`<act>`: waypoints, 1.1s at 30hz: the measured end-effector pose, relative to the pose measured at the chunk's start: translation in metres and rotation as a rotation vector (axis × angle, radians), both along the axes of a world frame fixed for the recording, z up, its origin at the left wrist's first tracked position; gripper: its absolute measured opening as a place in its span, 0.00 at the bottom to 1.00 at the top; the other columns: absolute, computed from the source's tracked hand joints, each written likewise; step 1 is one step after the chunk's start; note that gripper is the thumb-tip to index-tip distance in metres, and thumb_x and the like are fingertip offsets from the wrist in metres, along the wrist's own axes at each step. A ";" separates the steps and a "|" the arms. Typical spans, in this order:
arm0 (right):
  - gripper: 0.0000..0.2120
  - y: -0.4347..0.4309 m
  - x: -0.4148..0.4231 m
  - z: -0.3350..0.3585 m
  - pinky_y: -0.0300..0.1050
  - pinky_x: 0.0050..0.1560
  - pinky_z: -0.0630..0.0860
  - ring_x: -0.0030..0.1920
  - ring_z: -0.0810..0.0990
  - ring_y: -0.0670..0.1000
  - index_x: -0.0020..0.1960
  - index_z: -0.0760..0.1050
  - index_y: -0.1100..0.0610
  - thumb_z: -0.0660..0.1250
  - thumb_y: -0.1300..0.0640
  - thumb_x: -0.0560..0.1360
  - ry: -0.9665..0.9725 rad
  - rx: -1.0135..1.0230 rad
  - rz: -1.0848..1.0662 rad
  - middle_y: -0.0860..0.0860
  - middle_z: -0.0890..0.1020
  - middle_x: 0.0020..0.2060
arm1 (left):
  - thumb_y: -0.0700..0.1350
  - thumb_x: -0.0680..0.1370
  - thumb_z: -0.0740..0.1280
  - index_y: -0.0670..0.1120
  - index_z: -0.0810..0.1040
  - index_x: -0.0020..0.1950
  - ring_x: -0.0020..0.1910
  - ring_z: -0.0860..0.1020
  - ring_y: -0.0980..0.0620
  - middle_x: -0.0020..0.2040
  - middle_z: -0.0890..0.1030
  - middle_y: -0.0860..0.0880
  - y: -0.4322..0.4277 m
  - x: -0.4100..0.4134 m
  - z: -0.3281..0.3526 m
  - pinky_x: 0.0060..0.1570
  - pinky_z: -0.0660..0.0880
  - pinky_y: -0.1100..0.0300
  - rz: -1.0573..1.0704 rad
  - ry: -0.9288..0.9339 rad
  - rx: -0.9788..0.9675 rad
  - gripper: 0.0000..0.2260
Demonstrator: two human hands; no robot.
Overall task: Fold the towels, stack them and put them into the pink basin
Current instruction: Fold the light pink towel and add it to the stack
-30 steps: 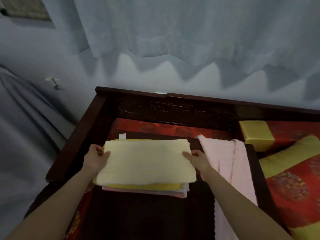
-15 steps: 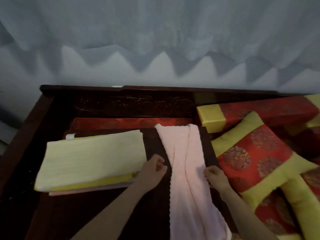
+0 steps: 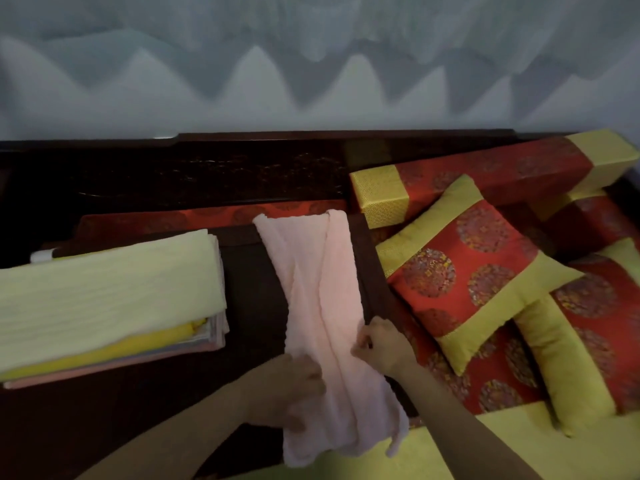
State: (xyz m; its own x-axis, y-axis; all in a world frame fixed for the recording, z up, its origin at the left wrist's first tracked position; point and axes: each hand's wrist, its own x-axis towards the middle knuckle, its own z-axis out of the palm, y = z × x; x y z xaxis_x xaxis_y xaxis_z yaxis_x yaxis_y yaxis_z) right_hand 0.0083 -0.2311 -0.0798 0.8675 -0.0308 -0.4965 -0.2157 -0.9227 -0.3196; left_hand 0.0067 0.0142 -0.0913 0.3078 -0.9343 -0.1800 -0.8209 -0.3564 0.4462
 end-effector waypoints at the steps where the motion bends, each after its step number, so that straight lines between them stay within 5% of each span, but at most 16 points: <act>1: 0.08 -0.004 -0.002 -0.001 0.49 0.49 0.75 0.51 0.76 0.55 0.38 0.74 0.53 0.67 0.50 0.72 -0.008 -0.001 -0.006 0.51 0.72 0.44 | 0.62 0.71 0.65 0.53 0.64 0.69 0.68 0.62 0.50 0.70 0.66 0.50 0.009 -0.005 -0.003 0.64 0.64 0.53 -0.082 0.030 0.103 0.30; 4: 0.14 -0.009 -0.005 0.000 0.49 0.41 0.70 0.47 0.77 0.58 0.33 0.62 0.50 0.64 0.55 0.73 -0.142 -0.022 -0.014 0.50 0.69 0.41 | 0.61 0.71 0.64 0.58 0.60 0.72 0.74 0.51 0.53 0.76 0.56 0.51 0.028 -0.010 -0.007 0.68 0.53 0.55 -0.118 0.023 0.217 0.31; 7: 0.09 -0.006 -0.007 0.004 0.49 0.37 0.69 0.40 0.75 0.56 0.36 0.69 0.56 0.66 0.56 0.71 -0.267 0.086 0.052 0.50 0.70 0.37 | 0.58 0.74 0.62 0.58 0.75 0.52 0.57 0.73 0.55 0.58 0.76 0.55 0.027 -0.008 -0.015 0.53 0.62 0.63 -0.013 -0.155 0.053 0.10; 8: 0.08 -0.004 -0.009 0.004 0.48 0.37 0.69 0.38 0.74 0.54 0.36 0.71 0.58 0.67 0.56 0.71 -0.276 0.148 0.060 0.50 0.71 0.36 | 0.56 0.75 0.62 0.57 0.76 0.47 0.49 0.77 0.56 0.50 0.79 0.56 0.024 -0.007 -0.018 0.47 0.64 0.63 0.108 -0.147 -0.022 0.07; 11: 0.08 0.005 -0.008 0.009 0.41 0.38 0.70 0.33 0.75 0.45 0.36 0.76 0.57 0.69 0.56 0.73 -0.172 0.490 -0.170 0.49 0.78 0.33 | 0.48 0.80 0.61 0.44 0.75 0.48 0.40 0.78 0.55 0.42 0.80 0.51 0.005 0.005 -0.006 0.42 0.72 0.58 0.816 0.362 -0.260 0.08; 13: 0.07 0.012 -0.007 0.015 0.40 0.40 0.72 0.33 0.78 0.43 0.40 0.78 0.58 0.67 0.57 0.75 0.016 0.770 -0.371 0.53 0.82 0.35 | 0.47 0.80 0.60 0.39 0.73 0.50 0.41 0.76 0.51 0.41 0.78 0.48 -0.006 0.021 0.000 0.44 0.72 0.54 1.224 0.592 -0.313 0.11; 15: 0.07 0.017 -0.008 0.016 0.42 0.44 0.74 0.38 0.80 0.45 0.47 0.78 0.58 0.67 0.54 0.76 0.090 0.883 -0.432 0.56 0.84 0.42 | 0.50 0.80 0.59 0.39 0.72 0.51 0.45 0.76 0.47 0.45 0.78 0.45 -0.013 0.030 0.004 0.45 0.72 0.53 1.386 0.649 -0.274 0.13; 18: 0.13 0.028 -0.017 0.020 0.35 0.44 0.74 0.45 0.79 0.46 0.53 0.75 0.53 0.73 0.53 0.71 -0.147 0.877 -0.426 0.51 0.81 0.50 | 0.53 0.79 0.60 0.41 0.70 0.52 0.47 0.76 0.46 0.47 0.77 0.44 -0.016 0.037 0.001 0.44 0.72 0.54 1.507 0.732 -0.235 0.15; 22: 0.13 0.048 -0.030 0.030 0.35 0.37 0.72 0.37 0.78 0.46 0.46 0.77 0.55 0.75 0.49 0.67 -0.413 0.845 -0.311 0.49 0.80 0.38 | 0.59 0.75 0.65 0.40 0.70 0.52 0.46 0.76 0.46 0.48 0.77 0.43 -0.027 0.039 0.002 0.41 0.74 0.54 1.657 0.941 -0.306 0.22; 28: 0.14 0.058 -0.020 0.027 0.36 0.37 0.73 0.33 0.74 0.45 0.46 0.77 0.56 0.78 0.55 0.65 -0.208 0.599 -0.466 0.47 0.76 0.33 | 0.63 0.69 0.71 0.43 0.70 0.48 0.45 0.79 0.47 0.46 0.78 0.45 -0.030 0.031 0.017 0.44 0.81 0.51 1.591 0.987 -0.388 0.25; 33: 0.16 0.045 -0.017 0.041 0.26 0.31 0.68 0.32 0.72 0.40 0.44 0.76 0.53 0.79 0.59 0.62 0.052 0.482 -0.207 0.44 0.74 0.33 | 0.56 0.73 0.70 0.42 0.70 0.52 0.47 0.79 0.48 0.50 0.78 0.43 -0.019 -0.007 0.029 0.42 0.80 0.52 1.580 1.093 -0.429 0.20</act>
State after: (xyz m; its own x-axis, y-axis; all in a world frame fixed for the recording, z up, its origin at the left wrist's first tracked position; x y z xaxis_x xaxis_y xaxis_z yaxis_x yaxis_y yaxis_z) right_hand -0.0082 -0.1859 -0.0393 0.8410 0.0436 -0.5392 -0.4050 -0.6100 -0.6811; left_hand -0.0006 -0.0052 -0.0628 0.7006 -0.0087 -0.7135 0.7077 -0.1188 0.6964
